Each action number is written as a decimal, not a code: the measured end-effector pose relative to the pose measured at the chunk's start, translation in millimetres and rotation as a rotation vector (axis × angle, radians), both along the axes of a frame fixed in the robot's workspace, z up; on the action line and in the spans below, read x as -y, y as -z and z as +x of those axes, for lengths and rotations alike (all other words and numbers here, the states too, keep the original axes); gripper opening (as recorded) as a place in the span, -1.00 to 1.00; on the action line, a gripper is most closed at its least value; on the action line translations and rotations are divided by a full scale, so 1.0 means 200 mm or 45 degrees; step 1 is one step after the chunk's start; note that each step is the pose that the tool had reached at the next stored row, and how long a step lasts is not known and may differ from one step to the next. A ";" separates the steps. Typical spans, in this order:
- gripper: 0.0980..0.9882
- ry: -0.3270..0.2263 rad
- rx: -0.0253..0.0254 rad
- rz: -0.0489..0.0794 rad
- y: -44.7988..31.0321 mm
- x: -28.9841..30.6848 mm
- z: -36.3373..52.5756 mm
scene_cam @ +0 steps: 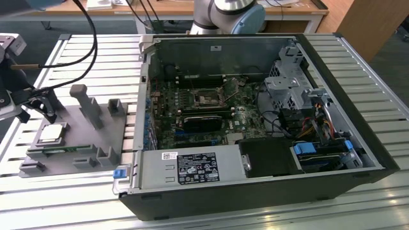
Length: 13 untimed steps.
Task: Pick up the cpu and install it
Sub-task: 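Pick up the cpu and move it towards the insertion slot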
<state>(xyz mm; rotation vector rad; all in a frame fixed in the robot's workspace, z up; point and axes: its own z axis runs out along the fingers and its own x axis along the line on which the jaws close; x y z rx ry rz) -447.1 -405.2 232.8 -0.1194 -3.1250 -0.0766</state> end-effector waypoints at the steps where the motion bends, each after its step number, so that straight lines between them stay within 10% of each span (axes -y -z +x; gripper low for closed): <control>1: 0.23 0.000 0.0001 0.000 0.008 0.000 0.001; 13: 0.23 -0.054 -0.0036 -0.005 0.098 0.004 0.015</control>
